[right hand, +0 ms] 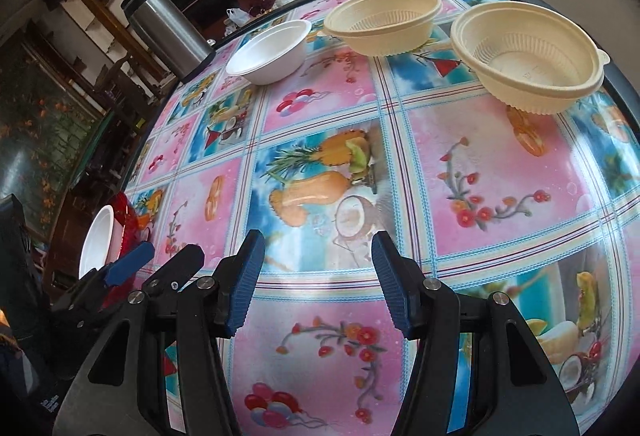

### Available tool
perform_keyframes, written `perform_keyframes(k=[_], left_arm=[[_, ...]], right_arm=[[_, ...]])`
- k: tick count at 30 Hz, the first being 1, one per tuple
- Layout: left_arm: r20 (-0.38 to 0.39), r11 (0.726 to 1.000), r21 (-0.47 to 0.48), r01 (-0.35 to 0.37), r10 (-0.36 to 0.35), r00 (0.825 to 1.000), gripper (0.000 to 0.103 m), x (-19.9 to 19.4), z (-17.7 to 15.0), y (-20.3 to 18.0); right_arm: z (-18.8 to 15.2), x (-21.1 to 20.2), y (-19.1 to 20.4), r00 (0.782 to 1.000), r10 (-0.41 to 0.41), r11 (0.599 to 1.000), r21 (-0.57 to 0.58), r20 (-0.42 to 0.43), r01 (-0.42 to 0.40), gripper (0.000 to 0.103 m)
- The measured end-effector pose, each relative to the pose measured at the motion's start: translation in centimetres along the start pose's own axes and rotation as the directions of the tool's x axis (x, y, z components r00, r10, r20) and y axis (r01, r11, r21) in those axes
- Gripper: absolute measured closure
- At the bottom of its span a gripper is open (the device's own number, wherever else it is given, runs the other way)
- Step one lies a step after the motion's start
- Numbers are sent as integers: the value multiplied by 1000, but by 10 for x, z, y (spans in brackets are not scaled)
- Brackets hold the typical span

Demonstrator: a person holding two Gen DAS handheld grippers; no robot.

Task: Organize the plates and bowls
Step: 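Move the left tool to the second white bowl and grasp its rim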

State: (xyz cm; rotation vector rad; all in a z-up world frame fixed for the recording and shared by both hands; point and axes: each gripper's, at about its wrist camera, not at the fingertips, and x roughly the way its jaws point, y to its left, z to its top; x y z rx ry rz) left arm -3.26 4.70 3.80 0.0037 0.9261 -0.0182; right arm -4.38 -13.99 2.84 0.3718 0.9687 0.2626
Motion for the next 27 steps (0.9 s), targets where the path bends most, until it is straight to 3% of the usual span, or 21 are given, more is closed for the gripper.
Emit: perform_keyframes(k=[27], left_arm=[[-80, 999, -17, 29, -30, 996, 31, 39, 11, -11]], right_arm=[[11, 21, -15, 1000, -5, 1000, 25, -29, 6, 47]])
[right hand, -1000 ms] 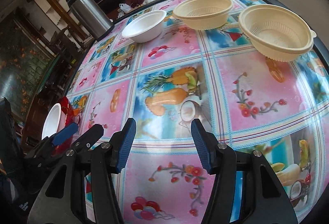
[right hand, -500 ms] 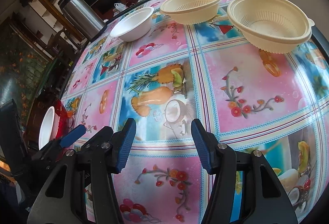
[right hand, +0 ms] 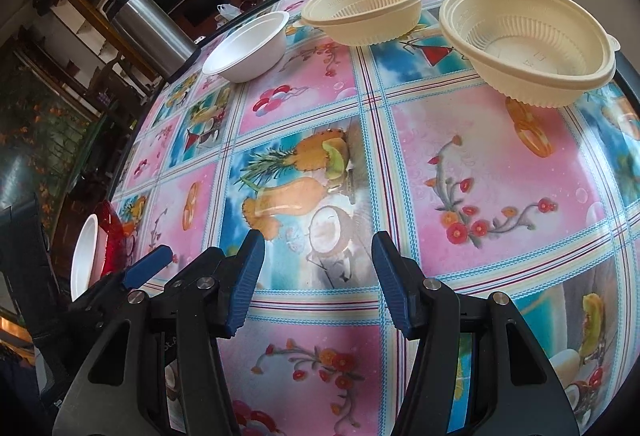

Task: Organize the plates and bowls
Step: 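Move the left tool to the second white bowl and grasp its rim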

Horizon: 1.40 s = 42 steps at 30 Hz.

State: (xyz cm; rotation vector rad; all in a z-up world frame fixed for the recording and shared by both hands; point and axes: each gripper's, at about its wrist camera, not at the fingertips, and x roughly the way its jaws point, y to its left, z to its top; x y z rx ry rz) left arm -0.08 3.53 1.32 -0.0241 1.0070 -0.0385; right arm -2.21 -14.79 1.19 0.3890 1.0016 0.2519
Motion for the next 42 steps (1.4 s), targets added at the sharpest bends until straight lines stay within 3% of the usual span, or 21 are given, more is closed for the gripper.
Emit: perform_keyframes(k=[8, 16, 22, 30, 38, 42], left_arm=[[4, 1000, -23, 7, -7, 1000, 31, 7, 22, 5], [4, 998, -56, -27, 27, 1000, 28, 17, 73, 22], [-4, 994, -108, -30, 30, 1000, 25, 30, 115, 39], [-14, 981, -184, -61, 60, 998, 25, 61, 164, 61], [-22, 978, -200, -63, 60, 998, 25, 86, 193, 67], [-20, 978, -202, -47, 44, 999, 25, 94, 200, 64]], right_arm=[[21, 2, -1, 1000, -12, 1000, -10, 15, 12, 47], [60, 17, 18, 999, 47, 999, -22, 23, -47, 47], [99, 43, 37, 995, 99, 995, -27, 12, -99, 47], [150, 86, 41, 990, 144, 988, 47, -2, -144, 47], [173, 117, 41, 987, 162, 982, 102, 3, -161, 46], [179, 121, 48, 989, 149, 986, 74, 23, -151, 46]])
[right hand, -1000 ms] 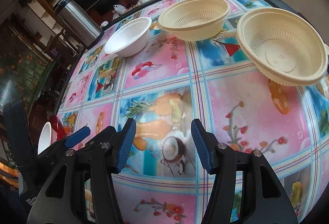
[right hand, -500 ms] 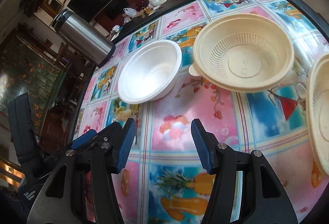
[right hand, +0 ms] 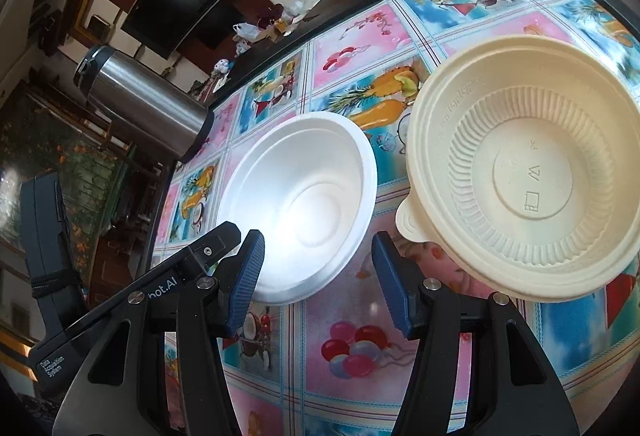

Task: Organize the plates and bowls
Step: 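Move the left tool to the second white bowl and grasp its rim, then carry the second white bowl with the left tool over the plate stack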

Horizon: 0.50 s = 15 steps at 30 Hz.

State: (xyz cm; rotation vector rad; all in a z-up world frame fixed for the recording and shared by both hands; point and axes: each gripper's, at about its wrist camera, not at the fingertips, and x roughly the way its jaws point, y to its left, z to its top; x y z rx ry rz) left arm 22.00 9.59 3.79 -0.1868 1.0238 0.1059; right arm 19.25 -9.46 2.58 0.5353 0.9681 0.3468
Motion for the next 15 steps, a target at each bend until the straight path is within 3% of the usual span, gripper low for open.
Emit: perform_keyframes(k=[3, 7, 8, 10, 12, 15], left_arm=[[-1, 1000, 1, 1, -1, 1000, 25, 7, 6, -2], [7, 1000, 30, 1, -1, 1000, 27, 11, 9, -7], [5, 999, 49, -16, 16, 1000, 31, 12, 7, -9], [-23, 998, 67, -13, 15, 1000, 81, 16, 2, -10], [-79, 998, 53, 32, -27, 997, 86, 24, -3, -8], [-65, 997, 65, 35, -30, 997, 86, 18, -9, -6]], right_arm=[[5, 5, 2, 1000, -1, 1000, -10, 7, 1, 50], [7, 7, -2, 1000, 1, 1000, -11, 13, -1, 62], [6, 8, -2, 1000, 3, 1000, -16, 8, -2, 63], [3, 11, -3, 1000, 9, 1000, -21, -2, -9, 64], [0, 10, -2, 1000, 25, 999, -25, -4, -25, 67], [-5, 10, 3, 999, 34, 998, -46, -17, -35, 67]])
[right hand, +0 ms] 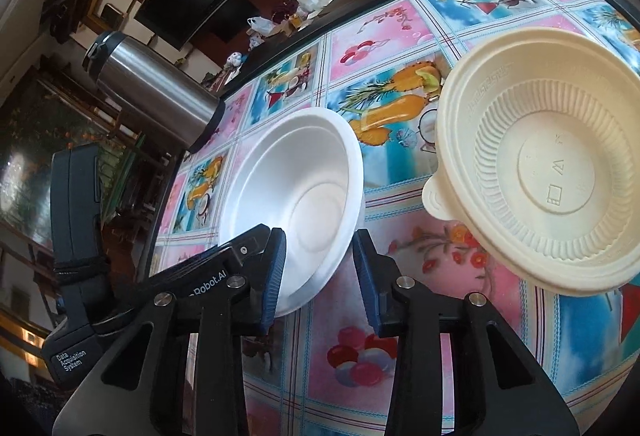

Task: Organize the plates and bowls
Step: 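Carry the second white bowl with the left tool over the plate stack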

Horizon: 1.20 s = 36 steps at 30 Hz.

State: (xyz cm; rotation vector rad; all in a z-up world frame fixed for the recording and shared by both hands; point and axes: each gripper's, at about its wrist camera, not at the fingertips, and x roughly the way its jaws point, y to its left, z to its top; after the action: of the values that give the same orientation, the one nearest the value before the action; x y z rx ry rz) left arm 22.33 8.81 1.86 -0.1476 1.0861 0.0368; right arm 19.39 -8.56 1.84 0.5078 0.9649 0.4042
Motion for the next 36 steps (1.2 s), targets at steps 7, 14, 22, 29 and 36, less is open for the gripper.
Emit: perform_keyframes(k=[7, 14, 22, 29, 36], left_arm=[[0, 1000, -7, 27, -27, 1000, 86, -24, -27, 9], [8, 999, 18, 39, -39, 999, 86, -52, -67, 12], [-2, 996, 34, 85, -85, 996, 85, -79, -133, 19], [-4, 992, 59, 110, -110, 994, 85, -102, -179, 24], [-7, 990, 93, 105, -105, 994, 85, -114, -207, 24]], right_arm=[[-25, -17, 9, 1000, 10, 999, -43, -12, -11, 67], [-63, -45, 19, 999, 9, 996, -92, -36, -13, 67], [-119, -75, 24, 997, -36, 985, -172, -74, 23, 67], [-166, -105, 27, 995, -24, 977, -215, -100, 3, 67], [-201, -122, 28, 991, -34, 972, -234, -126, 3, 67]])
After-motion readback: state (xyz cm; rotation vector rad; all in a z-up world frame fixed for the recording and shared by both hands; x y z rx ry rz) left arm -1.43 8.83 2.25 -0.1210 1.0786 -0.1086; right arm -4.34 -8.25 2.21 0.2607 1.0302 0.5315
